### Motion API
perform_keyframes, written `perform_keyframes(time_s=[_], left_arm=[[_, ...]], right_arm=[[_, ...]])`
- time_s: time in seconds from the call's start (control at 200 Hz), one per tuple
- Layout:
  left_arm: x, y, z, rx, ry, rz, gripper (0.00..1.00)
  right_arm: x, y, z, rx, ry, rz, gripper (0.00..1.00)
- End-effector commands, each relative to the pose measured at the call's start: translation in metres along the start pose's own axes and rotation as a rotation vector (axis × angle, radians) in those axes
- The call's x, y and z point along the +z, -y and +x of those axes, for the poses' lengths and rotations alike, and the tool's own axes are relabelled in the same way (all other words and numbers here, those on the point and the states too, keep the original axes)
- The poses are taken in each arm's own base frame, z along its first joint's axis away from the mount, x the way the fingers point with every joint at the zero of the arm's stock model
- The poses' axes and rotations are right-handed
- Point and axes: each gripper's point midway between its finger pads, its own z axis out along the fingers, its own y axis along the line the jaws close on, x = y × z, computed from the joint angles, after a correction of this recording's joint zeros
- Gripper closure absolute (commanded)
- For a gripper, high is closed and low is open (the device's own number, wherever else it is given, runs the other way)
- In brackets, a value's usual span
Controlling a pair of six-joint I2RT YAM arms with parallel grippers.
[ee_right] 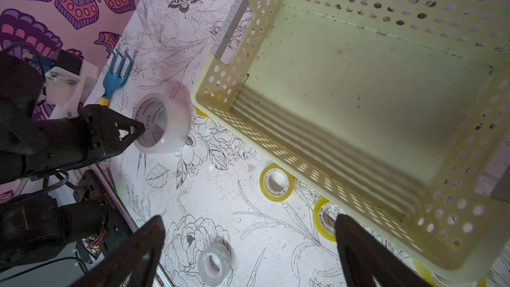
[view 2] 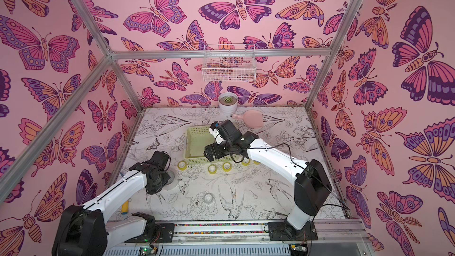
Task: Put the transparent tape into the storage box
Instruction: Pick up the tape at the center of the board.
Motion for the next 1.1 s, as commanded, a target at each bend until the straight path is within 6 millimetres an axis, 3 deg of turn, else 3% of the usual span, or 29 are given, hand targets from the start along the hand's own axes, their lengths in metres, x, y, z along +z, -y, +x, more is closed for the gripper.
perform_keyframes(time_s=[0.0,0.045,0.175,0.341,0.501,0.651,0.676,0.911,1.097], left_arm=[[0.001,-0.010,0.001,0.010,0.010,-0.021,0.92],[-0.002,-0.009,-0.003,0.013,0.027,-0.014,0.97],[-0.021,-0.002,-0.014,0.051,0.067,0.035,0.97],[-0.064,0.009,-0.041,0.093,0.153,0.074,0.98],[-0.104,0.044,-0.066,0.180,0.192,0.163,0.99],[-0.135,0.097,-0.080,0.298,0.217,0.240,0.98],[-0.141,0.107,-0.081,0.322,0.225,0.255,0.98],[-0.136,0.200,-0.066,0.506,0.196,0.263,1.00],[-0.109,0.242,-0.045,0.562,0.126,0.248,1.00]], right_arm=[[-0.004,0.000,-0.004,-0.020,0.005,0.025,0.01],[-0.005,0.001,-0.004,-0.020,0.005,0.029,0.01],[-0.006,0.002,-0.002,-0.016,0.007,0.034,0.01],[-0.009,0.005,-0.002,-0.012,0.015,0.052,0.01],[-0.017,0.014,-0.003,-0.009,0.038,0.104,0.01],[-0.022,0.026,0.000,0.008,0.053,0.155,0.01],[-0.033,0.024,-0.003,0.006,0.081,0.153,0.01],[-0.048,0.038,0.006,0.044,0.102,0.204,0.01],[-0.062,0.047,0.015,0.058,0.118,0.248,0.01]])
